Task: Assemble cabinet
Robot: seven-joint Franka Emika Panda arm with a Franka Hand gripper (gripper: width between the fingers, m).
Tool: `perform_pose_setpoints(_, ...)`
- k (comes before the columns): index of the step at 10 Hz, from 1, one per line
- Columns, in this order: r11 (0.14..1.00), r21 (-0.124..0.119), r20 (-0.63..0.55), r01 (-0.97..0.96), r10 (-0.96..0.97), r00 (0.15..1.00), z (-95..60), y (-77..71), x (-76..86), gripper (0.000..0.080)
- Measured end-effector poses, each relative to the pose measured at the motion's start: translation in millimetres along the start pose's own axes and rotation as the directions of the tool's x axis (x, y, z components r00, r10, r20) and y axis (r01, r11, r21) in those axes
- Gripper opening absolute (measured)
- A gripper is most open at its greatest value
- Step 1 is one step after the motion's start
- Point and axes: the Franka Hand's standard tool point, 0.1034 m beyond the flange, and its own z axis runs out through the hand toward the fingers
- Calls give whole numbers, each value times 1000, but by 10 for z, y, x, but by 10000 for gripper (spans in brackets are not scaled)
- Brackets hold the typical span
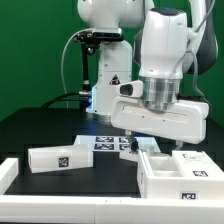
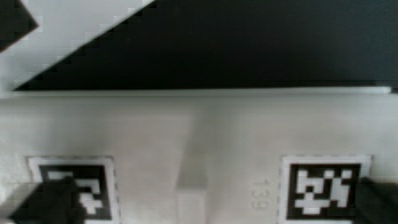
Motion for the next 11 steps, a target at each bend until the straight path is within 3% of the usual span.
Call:
perform_pose_setpoints(1,1000,0,0,1,-1,1000,2,1,-1,541)
perform_pose_setpoints(2,1000,-1,0,1,-1,1000,3,1,-1,541)
perform_pose_setpoints(3,1000,-1,0,2,-2,1000,3,2,-2,358)
perform_pose_setpoints(4,1000,-1,0,2,-2,1000,3,2,-2,223)
perform_pose_setpoints(5,1000,-1,1,3,-3,1000,4,2,-2,223)
perform_pose_setpoints(6,1000,1,-1,4,-4,1000,-5,-8,3,66)
perform_pose_setpoints(8,993,11,1,114,-114,993,-71,-87,8,66)
perform_pose_setpoints(11,961,42,-17,275,-274,962,-320,-139,8,66)
